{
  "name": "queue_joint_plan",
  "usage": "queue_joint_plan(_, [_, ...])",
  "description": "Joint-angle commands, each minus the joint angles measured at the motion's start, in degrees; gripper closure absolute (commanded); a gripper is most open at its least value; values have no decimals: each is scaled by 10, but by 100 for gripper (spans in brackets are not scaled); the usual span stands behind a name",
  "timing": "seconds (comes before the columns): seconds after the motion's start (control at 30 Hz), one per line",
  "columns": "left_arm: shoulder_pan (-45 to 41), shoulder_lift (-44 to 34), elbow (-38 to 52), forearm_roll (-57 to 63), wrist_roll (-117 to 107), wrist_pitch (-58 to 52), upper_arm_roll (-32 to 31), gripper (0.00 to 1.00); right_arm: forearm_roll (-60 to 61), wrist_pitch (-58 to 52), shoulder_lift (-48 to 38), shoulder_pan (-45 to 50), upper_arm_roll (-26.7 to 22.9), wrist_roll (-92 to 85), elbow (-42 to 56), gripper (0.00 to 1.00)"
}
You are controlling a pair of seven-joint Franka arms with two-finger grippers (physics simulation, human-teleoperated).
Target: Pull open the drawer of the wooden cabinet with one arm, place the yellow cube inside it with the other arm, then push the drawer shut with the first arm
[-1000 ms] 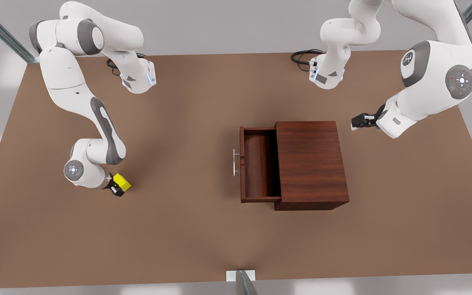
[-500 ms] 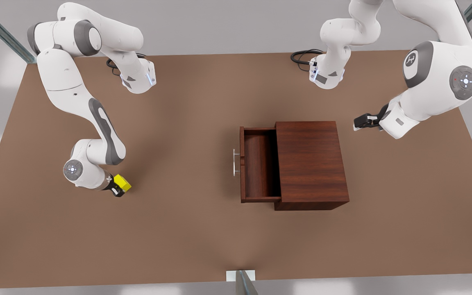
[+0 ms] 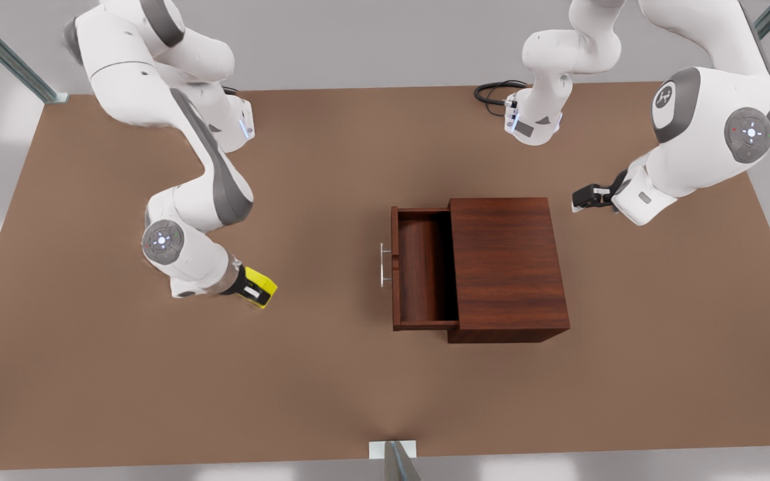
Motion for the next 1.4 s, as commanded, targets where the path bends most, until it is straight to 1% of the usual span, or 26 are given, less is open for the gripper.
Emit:
queue_joint_plan(0.0, [3,-1,0,0,2,-1,0,0,8,-120,13,43,2,284,36,47])
queue_joint_plan(0.2, [3,-1,0,0,2,0,0,0,5,-169,117,185,-1,442,194,47])
queue_joint_plan(0.23, [3,-1,0,0,2,0,0,0,5,-167,142,214,-4,471,233,47])
queue_joint_plan(0.33, [3,-1,0,0,2,0,-1,0,3,-166,175,255,-10,515,283,47])
queue_joint_plan(0.4, [3,0,0,0,2,0,-2,0,3,-159,188,278,-9,539,304,47])
queue_joint_plan(0.47, [3,-1,0,1,2,0,-2,0,3,-156,207,310,-22,548,320,46])
queue_joint_plan(0.53, [3,-1,0,0,2,0,-2,0,3,-150,227,324,-24,555,336,46])
queue_joint_plan(0.6, [3,-1,0,0,2,0,-2,0,3,-131,252,362,-57,555,364,45])
queue_joint_plan(0.7, [3,-1,0,1,2,0,-2,0,3,-129,270,364,-58,559,392,45])
queue_joint_plan(0.73, [3,0,0,1,1,0,-2,0,3,-111,270,364,-63,565,395,45])
queue_joint_plan(0.93, [2,0,0,1,-10,0,-3,0,2,-94,274,377,-79,575,405,45])
queue_joint_plan(0.97, [2,1,0,0,-10,1,-3,0,2,-94,274,377,-80,571,405,0])
queue_joint_plan(1.03, [-7,3,-1,2,-11,1,-15,0,2,-94,274,376,-80,572,405,0])
queue_joint_plan(1.1, [-36,6,1,29,-25,2,-15,0,2,-94,274,376,-80,571,405,0])
queue_joint_plan(1.13, [-40,8,4,30,-31,2,-15,0,1,-99,272,374,-81,569,405,0])
queue_joint_plan(1.17, [-44,9,15,30,-40,3,-16,0,0,-118,259,350,-81,556,405,0])
queue_joint_plan(1.2, [-86,11,34,34,-106,3,-16,0,0,-150,245,313,-80,514,405,0])
queue_joint_plan(1.23, [-166,26,87,70,-218,-1,-16,0,1,-247,217,237,-79,415,404,0])
queue_joint_plan(1.27, [-213,58,136,71,-315,0,-16,0,1,-324,176,131,-73,242,395,0])
queue_joint_plan(1.3, [-262,103,194,96,-400,0,-15,0,-18,-373,143,30,-72,40,349,0])
queue_joint_plan(1.33, [-296,139,230,108,-461,4,-15,0,-45,-364,102,-31,-71,-98,280,0])
queue_joint_plan(1.37, [-315,165,261,108,-516,11,-15,0,-63,-331,62,-63,-72,-202,214,0])
